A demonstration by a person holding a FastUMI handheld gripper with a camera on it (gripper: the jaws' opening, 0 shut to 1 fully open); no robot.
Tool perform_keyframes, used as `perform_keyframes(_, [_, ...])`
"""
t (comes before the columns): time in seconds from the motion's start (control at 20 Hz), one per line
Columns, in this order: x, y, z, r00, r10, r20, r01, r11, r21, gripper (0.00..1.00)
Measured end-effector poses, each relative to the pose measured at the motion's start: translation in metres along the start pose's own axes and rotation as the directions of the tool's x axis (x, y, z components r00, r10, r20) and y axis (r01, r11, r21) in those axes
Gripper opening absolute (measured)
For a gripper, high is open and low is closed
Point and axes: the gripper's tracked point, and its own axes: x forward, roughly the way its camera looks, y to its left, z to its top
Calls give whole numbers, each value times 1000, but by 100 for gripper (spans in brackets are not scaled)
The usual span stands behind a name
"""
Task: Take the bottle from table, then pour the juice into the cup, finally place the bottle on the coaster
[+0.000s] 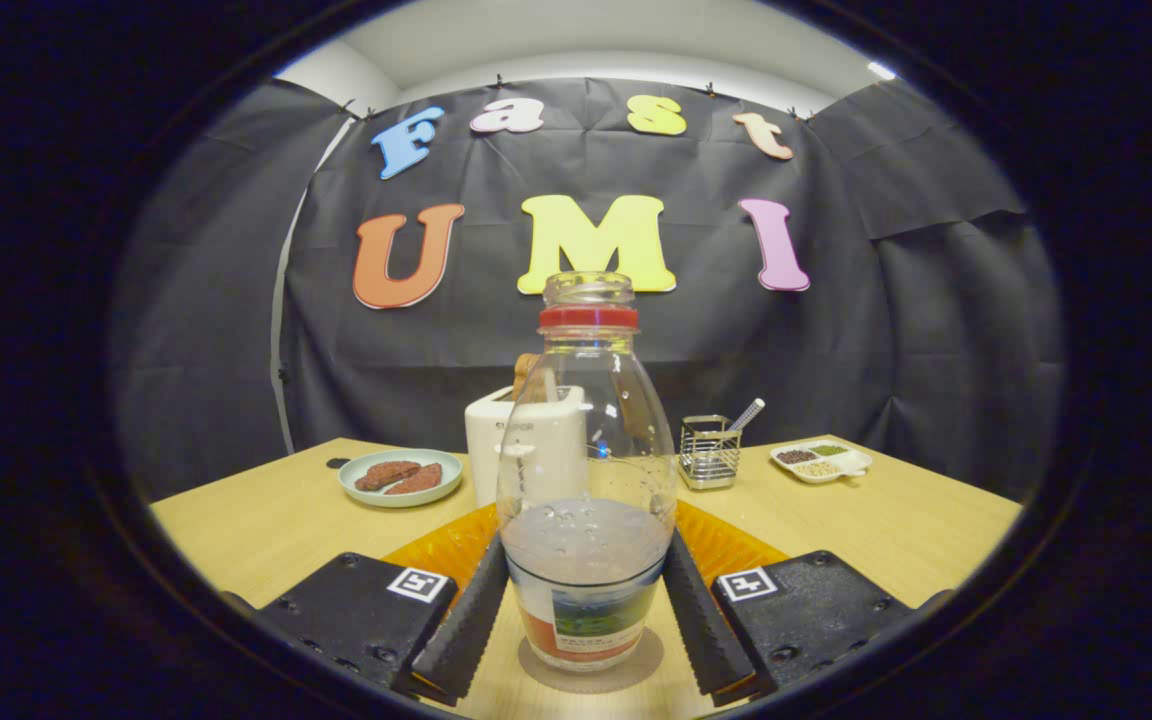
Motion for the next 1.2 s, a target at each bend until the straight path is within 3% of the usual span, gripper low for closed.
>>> perform_keyframes(0.55, [3,-1,-18,1000,-5,-23,5,1000,12,84])
perform_keyframes(0.8, [-2,1,-9,1000,15,12,-15,999,28,99])
perform_keyframes(1.2, [-20,9,26,998,30,54,-29,999,-19,100])
